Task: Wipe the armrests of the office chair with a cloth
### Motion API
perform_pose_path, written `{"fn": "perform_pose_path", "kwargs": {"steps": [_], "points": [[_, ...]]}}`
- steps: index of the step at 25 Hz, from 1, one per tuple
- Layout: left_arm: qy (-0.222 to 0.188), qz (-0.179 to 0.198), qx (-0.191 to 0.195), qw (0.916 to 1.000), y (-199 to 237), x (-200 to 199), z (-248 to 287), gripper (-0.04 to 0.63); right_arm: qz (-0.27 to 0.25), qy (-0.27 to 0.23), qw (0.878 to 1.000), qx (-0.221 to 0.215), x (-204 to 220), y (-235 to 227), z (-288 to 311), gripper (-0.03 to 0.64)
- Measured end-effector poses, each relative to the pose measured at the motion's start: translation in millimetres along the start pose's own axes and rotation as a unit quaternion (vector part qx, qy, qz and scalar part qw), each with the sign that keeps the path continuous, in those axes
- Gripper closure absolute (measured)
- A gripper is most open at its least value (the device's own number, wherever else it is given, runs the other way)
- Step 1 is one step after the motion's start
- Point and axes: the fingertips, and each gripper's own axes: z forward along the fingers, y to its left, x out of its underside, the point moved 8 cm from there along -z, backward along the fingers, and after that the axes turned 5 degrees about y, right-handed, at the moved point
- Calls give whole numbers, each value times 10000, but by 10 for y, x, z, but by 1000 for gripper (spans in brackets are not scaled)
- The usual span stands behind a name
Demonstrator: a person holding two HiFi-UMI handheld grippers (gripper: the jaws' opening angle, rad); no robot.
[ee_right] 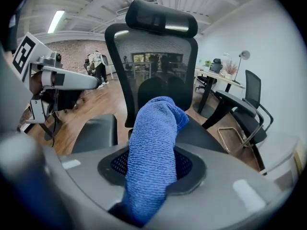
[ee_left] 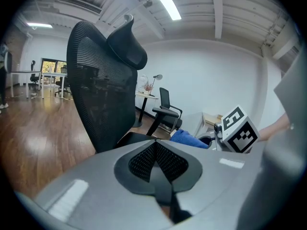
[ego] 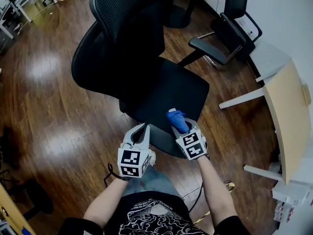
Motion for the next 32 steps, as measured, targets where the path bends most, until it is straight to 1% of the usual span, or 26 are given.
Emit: {"fn": "perform_pose_path", "kwargs": {"steps": [11, 15, 18, 22, 25, 28, 32], "points": [[-93, -292, -287, 9991, 315, 26, -191, 592, -533, -76, 9979, -366, -532, 362, 362, 476], [-172, -318, -353, 9987, 415, -23, -266, 592, -755, -138, 9960, -456, -735, 502, 466, 476], [-231, -341, -410, 9983, 494, -55, -328, 592, -1052, -168, 9931, -494, -880, 605, 543, 476], [-311, -393, -518, 9974, 620, -81, -412, 592, -1683, -171, 9842, -521, -1068, 760, 634, 476], [-448, -576, -688, 9950, 771, -132, -519, 592, -2096, -239, 9764, -474, -1206, 902, 670, 476], [-562, -674, -786, 9930, 895, -185, -619, 592, -2192, -442, 9739, -393, -1301, 1051, 670, 477], [-572, -528, -736, 9942, 927, -214, -657, 592, -2071, -727, 9754, -192, -1378, 1210, 630, 477]]}}
